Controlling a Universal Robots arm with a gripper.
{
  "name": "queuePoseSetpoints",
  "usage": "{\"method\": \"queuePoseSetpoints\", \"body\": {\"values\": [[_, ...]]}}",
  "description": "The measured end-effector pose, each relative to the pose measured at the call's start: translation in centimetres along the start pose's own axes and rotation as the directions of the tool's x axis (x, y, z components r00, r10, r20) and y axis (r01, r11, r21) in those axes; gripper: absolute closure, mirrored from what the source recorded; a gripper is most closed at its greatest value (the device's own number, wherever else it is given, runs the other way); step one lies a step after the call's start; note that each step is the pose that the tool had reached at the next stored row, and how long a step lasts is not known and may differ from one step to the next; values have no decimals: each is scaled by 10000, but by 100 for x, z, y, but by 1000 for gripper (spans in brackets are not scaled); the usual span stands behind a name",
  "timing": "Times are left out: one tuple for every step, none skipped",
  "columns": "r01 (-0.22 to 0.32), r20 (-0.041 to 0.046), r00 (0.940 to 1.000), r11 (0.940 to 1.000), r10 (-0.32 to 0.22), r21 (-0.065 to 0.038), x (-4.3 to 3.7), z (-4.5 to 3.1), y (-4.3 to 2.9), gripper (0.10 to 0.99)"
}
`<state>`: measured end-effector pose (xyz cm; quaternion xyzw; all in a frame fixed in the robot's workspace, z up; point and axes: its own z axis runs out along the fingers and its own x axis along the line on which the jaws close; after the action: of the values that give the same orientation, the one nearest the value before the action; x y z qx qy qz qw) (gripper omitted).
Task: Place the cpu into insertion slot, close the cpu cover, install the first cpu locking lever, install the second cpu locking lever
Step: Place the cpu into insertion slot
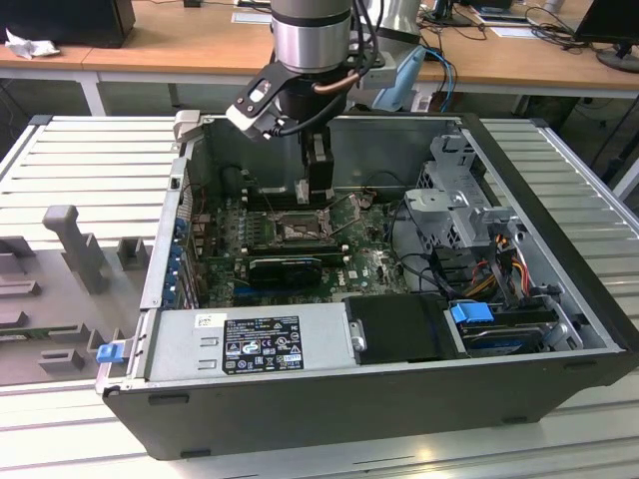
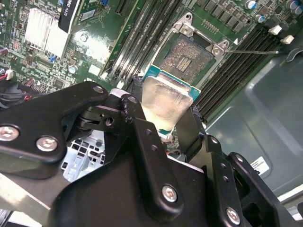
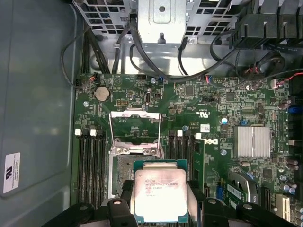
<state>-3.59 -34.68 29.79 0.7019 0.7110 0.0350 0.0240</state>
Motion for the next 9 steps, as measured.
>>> {"method": "queuePoseSetpoints", "body": {"values": [[0,-1,10000,10000,0,1,0,4,-1,557],[1,-1,10000,10000,-1,1,0,6,-1,557],[1,-1,10000,10000,-1,1,0,11,-2,557],[0,-3,10000,10000,0,0,0,16,-4,557],[0,-3,10000,10000,0,1,0,18,-5,557],[0,-3,10000,10000,0,1,0,22,-6,557],[0,-4,10000,10000,0,1,0,25,-7,557],[0,-4,10000,10000,0,1,0,28,-8,557],[1,-4,10000,10000,-1,1,0,31,-9,557]]}}
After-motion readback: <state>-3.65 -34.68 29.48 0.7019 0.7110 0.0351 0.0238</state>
